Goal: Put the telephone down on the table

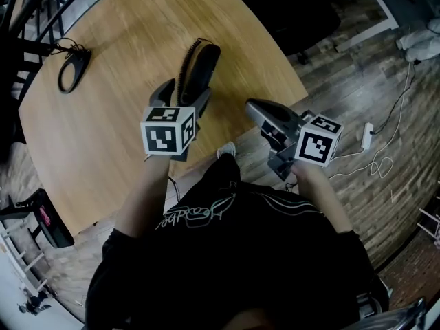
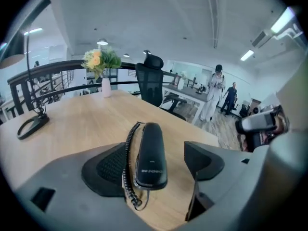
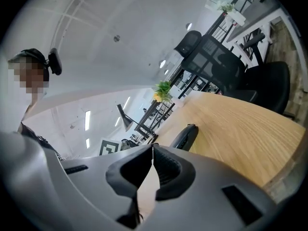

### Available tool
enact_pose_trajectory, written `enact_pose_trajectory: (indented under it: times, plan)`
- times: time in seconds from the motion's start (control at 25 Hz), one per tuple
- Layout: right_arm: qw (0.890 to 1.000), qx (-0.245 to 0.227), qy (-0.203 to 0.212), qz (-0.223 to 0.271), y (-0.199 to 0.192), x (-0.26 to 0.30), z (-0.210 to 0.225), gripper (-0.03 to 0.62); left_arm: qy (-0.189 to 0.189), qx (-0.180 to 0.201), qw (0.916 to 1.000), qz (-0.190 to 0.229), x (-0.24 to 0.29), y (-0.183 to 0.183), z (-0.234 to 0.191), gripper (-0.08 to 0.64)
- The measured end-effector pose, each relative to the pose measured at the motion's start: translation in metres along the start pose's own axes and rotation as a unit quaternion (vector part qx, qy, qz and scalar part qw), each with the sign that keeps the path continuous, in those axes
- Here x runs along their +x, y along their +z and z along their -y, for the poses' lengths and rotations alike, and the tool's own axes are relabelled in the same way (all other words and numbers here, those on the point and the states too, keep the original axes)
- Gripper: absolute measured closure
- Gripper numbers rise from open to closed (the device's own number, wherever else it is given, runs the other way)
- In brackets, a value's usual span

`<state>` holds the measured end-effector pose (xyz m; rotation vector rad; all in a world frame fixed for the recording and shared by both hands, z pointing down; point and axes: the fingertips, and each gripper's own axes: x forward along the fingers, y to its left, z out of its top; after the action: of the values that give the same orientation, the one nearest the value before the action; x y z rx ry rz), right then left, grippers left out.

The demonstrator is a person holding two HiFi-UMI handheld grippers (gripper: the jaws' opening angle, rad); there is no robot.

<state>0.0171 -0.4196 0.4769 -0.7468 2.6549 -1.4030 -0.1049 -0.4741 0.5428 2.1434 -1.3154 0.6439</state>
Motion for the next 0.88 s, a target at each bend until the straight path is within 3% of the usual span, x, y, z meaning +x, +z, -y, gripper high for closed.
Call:
enact_pose_trajectory:
  times: [0.16,0.28,0.36,0.48,0.64,0.88]
  plan:
    - [1.0,-0.02,0.02,-0.008,-0.005,-0.013,-0.026,0.551,-0.019,-0.044,0.998,0.04,-0.047,0.004,0.022,0.201]
    - [0.999,-0.038,0.036,-0.012,-0.012,-0.021,-0.048,0.552,-0.041,-0.078,0.9918,0.092,-0.084,0.011,0.04,0.217]
    - [0.998,-0.049,0.047,-0.014,-0.019,-0.029,-0.064,0.551,-0.054,-0.107,0.986,0.117,-0.109,0.011,0.052,0.328]
    - [0.996,-0.067,0.061,-0.017,-0.029,-0.043,-0.088,0.551,-0.082,-0.132,0.9768,0.148,-0.142,0.009,0.076,0.421]
    - [0.992,-0.091,0.082,-0.021,-0.043,-0.06,-0.118,0.551,-0.165,-0.142,0.9575,0.189,-0.182,0.007,0.129,0.485]
    - [0.985,-0.131,0.112,-0.016,-0.059,-0.096,-0.163,0.552,-0.18,-0.124,0.9522,0.213,-0.227,-0.006,0.175,0.554]
